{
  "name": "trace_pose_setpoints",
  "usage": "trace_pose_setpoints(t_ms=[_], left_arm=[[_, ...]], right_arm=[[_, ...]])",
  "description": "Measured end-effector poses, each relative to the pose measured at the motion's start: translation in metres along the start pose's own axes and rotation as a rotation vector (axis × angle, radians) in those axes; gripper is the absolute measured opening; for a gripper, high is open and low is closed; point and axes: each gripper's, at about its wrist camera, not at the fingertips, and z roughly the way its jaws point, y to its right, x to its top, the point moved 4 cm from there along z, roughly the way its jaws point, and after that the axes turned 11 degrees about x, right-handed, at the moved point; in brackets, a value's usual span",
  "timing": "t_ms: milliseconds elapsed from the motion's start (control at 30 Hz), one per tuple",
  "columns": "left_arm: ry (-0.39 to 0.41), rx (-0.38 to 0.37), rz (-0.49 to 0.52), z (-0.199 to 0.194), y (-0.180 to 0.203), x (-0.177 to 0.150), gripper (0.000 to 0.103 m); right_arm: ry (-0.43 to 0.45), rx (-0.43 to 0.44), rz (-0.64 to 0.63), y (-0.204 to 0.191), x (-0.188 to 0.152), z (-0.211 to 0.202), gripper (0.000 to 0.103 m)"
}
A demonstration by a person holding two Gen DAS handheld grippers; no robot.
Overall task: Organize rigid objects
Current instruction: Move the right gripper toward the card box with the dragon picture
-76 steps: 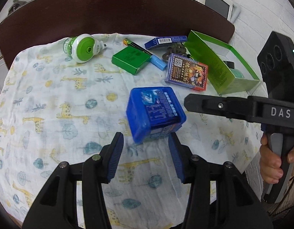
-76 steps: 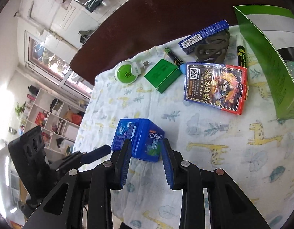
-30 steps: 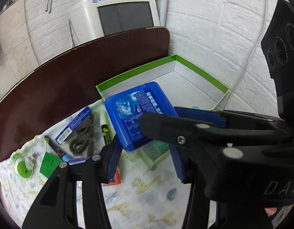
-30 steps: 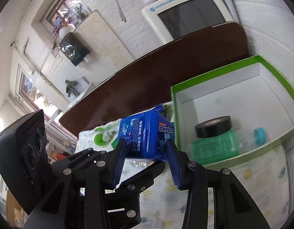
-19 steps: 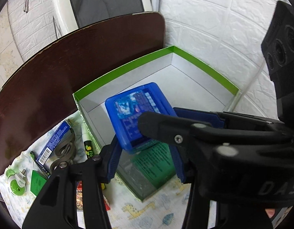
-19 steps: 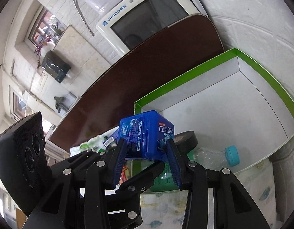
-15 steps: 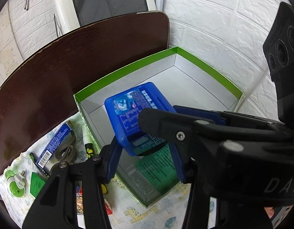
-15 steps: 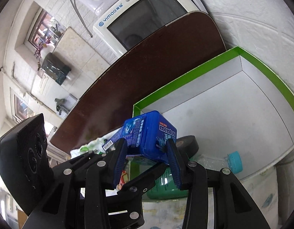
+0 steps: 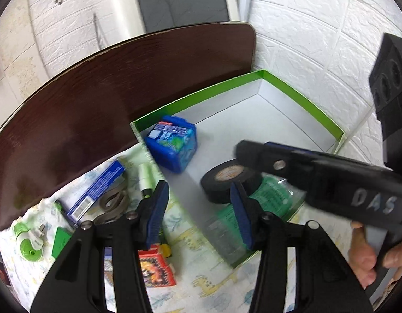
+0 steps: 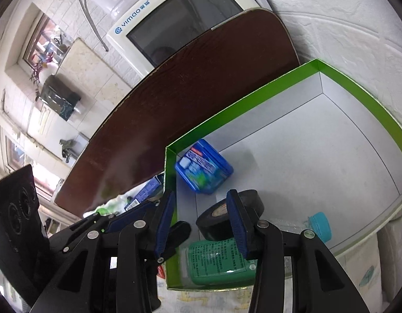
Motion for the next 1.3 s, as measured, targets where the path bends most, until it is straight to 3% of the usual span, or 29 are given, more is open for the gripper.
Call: trace_pose_setpoints(t_ms=[267, 467, 667, 800, 967, 1300], left_arm=[[0.029, 0.099, -0.152, -0.029, -0.076, -0.016, 0.048], [-0.003, 0.115, -0.204, -0.030, -0.108, -0.052, 0.048], [-0.068, 0.060, -0.227, -0.013, -0.119, -0.100, 0.047], [-0.083, 0.017, -0.222, -0.003, -0.117, -0.116, 0.046], [-0.086, -0.018, -0.205, 0.009, -0.114, -0.118, 0.046], [-0.061, -0.109, -0.192, 0.022, -0.115, -0.112, 0.045]], right_arm=[[-0.013, 0.033, -0.079, -0.038, -0.005, -0.002, 0.045], [-0.072, 0.049, -0.143, -0.073, -0.033, 0.018, 0.045], [-0.104, -0.039, -0.201, -0.082, -0.087, 0.039, 0.045], [-0.131, -0.079, -0.173, -0.072, -0.108, 0.057, 0.045], [-0.092, -0.127, -0.150, -0.066, -0.112, 0.065, 0.045], [-0.076, -0.133, -0.101, -0.061, -0.108, 0.079, 0.045]])
